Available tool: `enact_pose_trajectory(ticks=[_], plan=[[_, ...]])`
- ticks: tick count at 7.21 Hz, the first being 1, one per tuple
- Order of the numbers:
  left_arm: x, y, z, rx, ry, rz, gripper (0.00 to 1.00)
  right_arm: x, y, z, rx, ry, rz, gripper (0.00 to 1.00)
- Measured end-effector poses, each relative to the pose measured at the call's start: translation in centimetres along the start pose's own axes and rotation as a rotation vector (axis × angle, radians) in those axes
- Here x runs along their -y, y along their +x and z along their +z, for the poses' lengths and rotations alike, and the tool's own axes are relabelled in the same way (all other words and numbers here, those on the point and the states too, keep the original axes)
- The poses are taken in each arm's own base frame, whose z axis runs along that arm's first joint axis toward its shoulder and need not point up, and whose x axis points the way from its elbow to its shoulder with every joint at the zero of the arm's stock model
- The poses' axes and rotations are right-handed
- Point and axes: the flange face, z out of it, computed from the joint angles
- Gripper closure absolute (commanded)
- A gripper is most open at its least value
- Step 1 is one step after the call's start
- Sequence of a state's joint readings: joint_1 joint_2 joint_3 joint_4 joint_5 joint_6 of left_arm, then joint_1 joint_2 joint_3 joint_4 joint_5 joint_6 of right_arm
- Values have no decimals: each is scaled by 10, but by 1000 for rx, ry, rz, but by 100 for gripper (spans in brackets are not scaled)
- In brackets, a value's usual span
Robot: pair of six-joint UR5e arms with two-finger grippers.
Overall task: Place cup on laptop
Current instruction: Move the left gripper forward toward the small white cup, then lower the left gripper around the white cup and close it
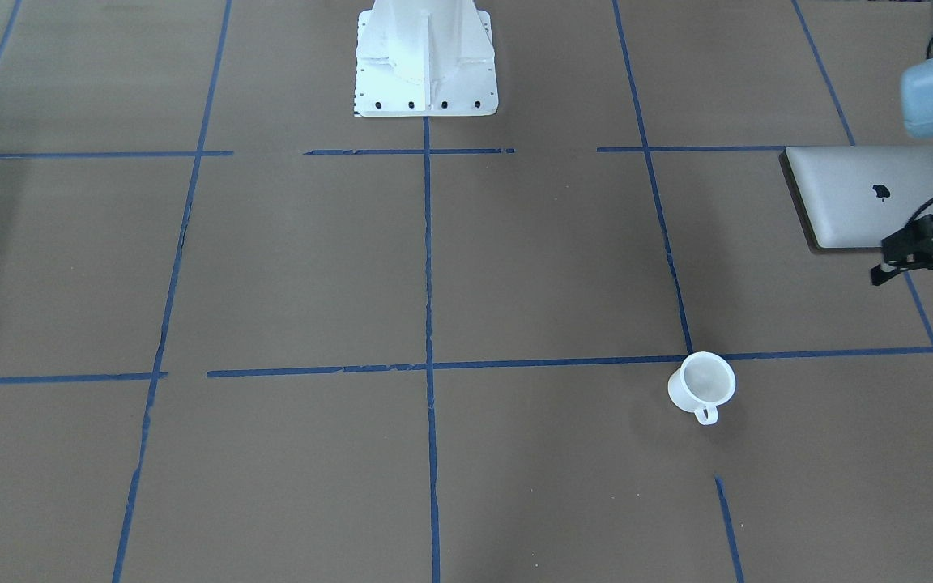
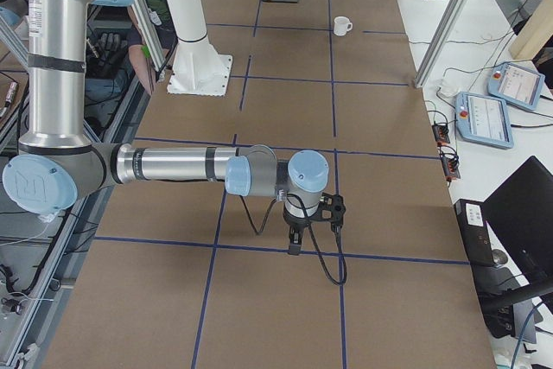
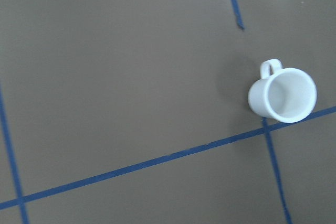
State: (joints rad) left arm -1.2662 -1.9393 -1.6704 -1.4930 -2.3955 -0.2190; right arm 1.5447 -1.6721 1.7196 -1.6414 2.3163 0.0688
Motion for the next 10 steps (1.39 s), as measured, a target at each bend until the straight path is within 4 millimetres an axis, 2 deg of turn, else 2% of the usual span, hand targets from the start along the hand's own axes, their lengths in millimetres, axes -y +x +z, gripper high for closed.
enact_pose_trajectory(ticks=[1, 2, 3, 5, 6, 8, 10], plan=[[13, 43, 16, -10, -14, -18, 0, 0, 0, 0, 0, 0, 0, 0], [23, 72, 29, -12, -19, -38, 0, 0, 0, 0, 0, 0, 0, 0], [38, 90, 46, -15, -26, -62, 0, 0, 0, 0, 0, 0, 0, 0], [86, 102, 78, 30, -24, -91, 0, 0, 0, 0, 0, 0, -1, 0], [103, 98, 93, 49, -12, -97, 0, 0, 0, 0, 0, 0, -1, 0], [123, 92, 130, 55, -9, -111, 0, 0, 0, 0, 0, 0, 0, 0], [132, 96, 165, 52, -14, -132, 3, 0, 0, 0, 0, 0, -1, 0]])
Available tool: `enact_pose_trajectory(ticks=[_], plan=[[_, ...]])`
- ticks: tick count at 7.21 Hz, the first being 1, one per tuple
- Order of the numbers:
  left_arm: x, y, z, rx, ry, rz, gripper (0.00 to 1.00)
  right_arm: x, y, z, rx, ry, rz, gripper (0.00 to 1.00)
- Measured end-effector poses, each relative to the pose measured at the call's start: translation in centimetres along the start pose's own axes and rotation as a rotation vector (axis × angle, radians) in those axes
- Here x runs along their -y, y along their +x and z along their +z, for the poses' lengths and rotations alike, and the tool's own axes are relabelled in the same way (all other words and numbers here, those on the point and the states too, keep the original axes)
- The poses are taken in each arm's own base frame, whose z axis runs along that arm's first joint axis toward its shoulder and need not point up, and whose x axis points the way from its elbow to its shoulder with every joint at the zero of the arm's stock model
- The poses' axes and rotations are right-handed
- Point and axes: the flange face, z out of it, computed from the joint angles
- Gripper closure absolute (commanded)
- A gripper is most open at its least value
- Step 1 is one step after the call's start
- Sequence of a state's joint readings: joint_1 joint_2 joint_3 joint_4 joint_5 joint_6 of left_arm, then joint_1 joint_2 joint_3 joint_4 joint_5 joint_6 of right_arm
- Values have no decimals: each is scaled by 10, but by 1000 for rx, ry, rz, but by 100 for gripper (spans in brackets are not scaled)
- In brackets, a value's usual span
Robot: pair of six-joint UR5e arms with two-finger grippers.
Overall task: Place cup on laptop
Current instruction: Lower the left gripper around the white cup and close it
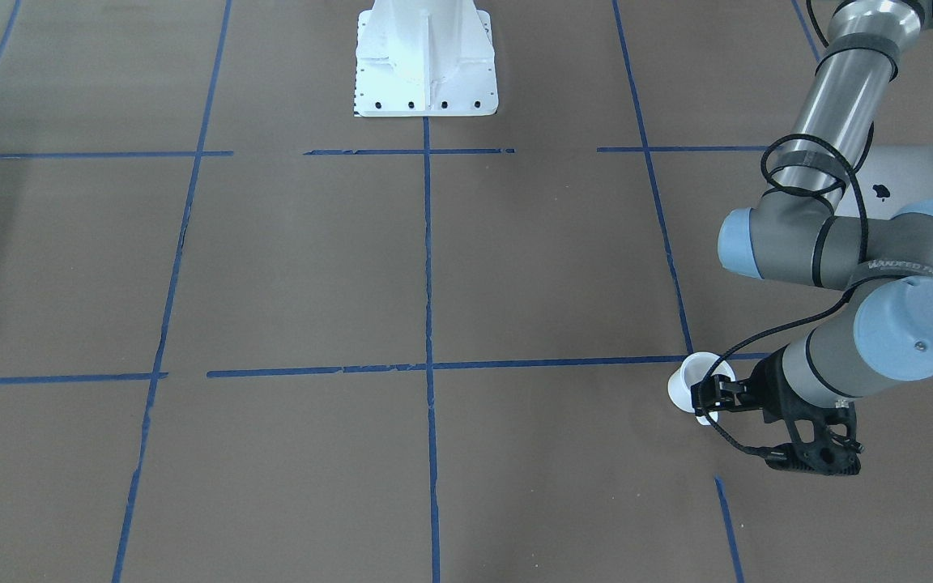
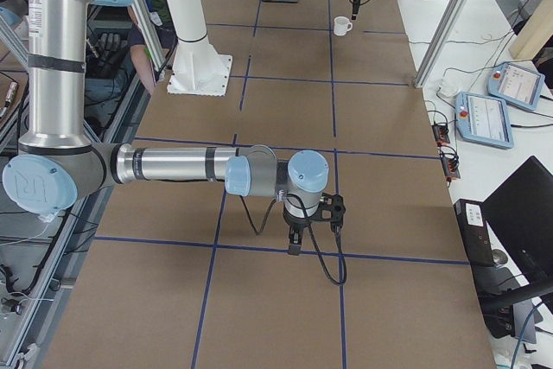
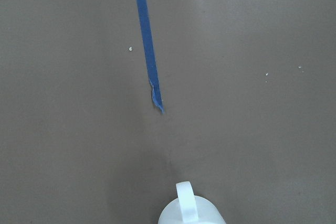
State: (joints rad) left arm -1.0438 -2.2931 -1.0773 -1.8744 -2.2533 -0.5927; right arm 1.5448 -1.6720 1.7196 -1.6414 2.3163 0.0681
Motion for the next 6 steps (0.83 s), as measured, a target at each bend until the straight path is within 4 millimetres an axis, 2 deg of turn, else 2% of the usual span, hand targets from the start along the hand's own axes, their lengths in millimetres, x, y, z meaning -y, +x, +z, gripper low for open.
enact_pose_trajectory(ticks=[2, 3, 5, 6], plan=[[1, 15, 23, 25, -1, -21, 13, 0, 0, 0, 0, 0, 0, 0], [-1, 20, 31, 32, -6, -31, 14, 0, 0, 0, 0, 0, 0, 0], [-4, 21, 39, 38, -14, -35, 18, 0, 0, 0, 0, 0, 0, 0], [-5, 20, 40, 39, -16, -36, 24, 0, 0, 0, 0, 0, 0, 0]])
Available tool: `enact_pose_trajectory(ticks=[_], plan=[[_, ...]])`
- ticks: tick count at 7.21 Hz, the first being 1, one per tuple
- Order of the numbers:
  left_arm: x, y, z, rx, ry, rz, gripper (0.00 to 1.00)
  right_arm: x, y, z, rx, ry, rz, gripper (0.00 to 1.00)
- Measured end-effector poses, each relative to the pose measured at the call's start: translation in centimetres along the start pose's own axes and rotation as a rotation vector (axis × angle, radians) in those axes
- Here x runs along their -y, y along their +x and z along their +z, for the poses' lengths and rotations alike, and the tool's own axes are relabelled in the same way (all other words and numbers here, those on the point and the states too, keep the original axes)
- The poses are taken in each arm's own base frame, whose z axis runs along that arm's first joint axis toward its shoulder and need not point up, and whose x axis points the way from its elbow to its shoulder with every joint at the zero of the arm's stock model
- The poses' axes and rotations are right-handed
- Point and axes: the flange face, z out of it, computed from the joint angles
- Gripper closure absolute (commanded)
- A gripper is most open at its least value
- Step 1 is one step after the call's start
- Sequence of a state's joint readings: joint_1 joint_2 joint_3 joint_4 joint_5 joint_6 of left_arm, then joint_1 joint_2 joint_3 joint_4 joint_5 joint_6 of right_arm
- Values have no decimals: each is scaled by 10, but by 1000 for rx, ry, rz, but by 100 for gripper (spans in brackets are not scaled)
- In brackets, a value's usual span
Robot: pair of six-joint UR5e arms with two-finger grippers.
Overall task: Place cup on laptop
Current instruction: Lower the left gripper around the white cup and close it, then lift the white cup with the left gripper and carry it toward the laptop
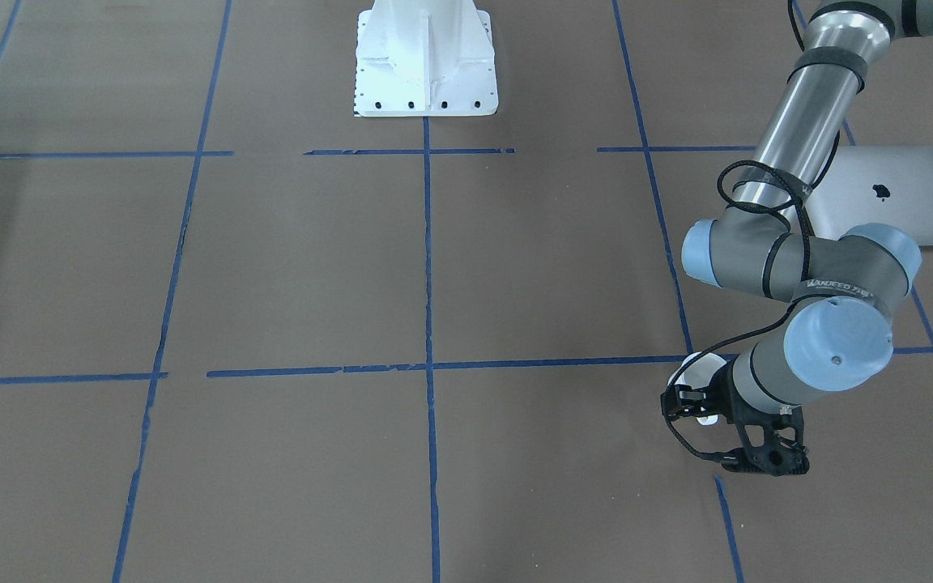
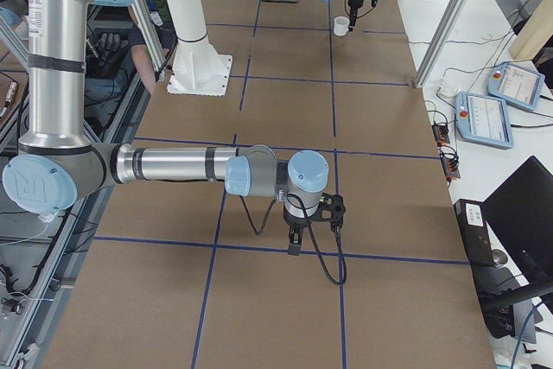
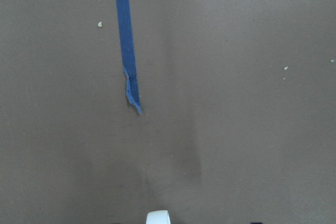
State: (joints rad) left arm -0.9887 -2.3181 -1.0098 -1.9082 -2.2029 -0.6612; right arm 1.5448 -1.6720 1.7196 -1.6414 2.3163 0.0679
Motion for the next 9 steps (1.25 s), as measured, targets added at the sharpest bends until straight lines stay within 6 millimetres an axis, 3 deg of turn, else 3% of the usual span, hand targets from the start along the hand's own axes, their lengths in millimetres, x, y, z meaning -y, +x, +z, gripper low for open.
enact_pose_trajectory(ticks=[2, 5, 6, 7, 9], plan=[[-2, -4, 3, 3, -4, -3, 35, 0, 0, 0, 0, 0, 1, 0], [-4, -9, 6, 7, -9, -5, 64, 0, 0, 0, 0, 0, 0, 0], [-4, -10, 6, 8, -9, -5, 77, 0, 0, 0, 0, 0, 0, 0], [-4, -11, 6, 9, -9, -5, 99, 0, 0, 0, 0, 0, 0, 0], [-2, -13, 3, 9, -5, -8, 100, 0, 0, 0, 0, 0, 1, 0]])
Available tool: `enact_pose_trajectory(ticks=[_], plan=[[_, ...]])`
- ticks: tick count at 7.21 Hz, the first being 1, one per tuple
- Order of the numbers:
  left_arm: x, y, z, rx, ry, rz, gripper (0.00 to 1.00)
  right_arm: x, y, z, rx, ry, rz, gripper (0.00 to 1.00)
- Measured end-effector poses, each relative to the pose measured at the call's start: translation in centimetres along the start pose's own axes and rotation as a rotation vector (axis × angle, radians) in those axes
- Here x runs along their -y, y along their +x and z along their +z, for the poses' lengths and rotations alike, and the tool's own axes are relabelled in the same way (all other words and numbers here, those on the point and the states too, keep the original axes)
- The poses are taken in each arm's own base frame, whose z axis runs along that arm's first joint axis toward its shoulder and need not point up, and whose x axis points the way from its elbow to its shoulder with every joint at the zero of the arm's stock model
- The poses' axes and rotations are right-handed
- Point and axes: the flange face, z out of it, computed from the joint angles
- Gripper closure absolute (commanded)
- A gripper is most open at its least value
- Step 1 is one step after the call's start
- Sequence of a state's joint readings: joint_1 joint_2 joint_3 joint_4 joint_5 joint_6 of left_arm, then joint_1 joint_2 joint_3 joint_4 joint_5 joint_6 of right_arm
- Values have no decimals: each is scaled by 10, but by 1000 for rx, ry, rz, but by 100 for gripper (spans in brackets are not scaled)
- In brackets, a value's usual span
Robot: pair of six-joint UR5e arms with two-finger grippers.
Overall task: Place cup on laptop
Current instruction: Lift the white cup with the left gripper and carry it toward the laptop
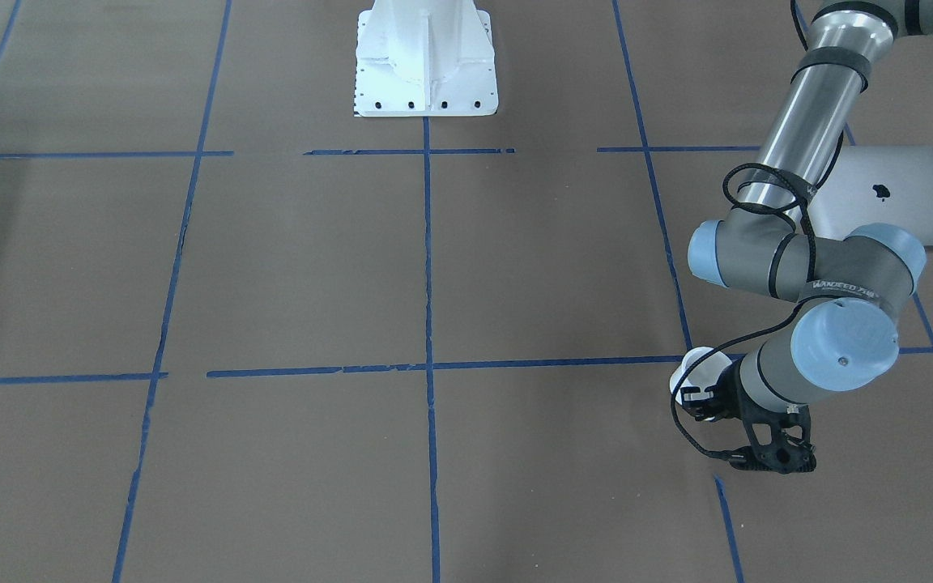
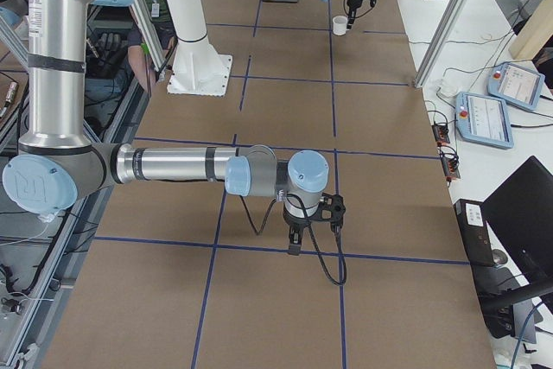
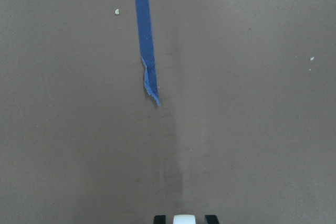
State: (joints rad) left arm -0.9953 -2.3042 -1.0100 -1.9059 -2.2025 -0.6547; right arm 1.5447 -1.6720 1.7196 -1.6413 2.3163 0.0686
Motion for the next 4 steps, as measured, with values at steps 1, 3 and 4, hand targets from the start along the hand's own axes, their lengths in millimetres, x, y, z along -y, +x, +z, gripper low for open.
enact_pose_trajectory(ticks=[1, 3, 4], plan=[[6, -5, -11, -1, 13, -6, 100, 0, 0, 0, 0, 0, 0, 0], [19, -19, -50, 8, 35, -4, 100, 0, 0, 0, 0, 0, 0, 0], [17, -27, -70, 19, 36, 5, 100, 0, 0, 0, 0, 0, 0, 0]])
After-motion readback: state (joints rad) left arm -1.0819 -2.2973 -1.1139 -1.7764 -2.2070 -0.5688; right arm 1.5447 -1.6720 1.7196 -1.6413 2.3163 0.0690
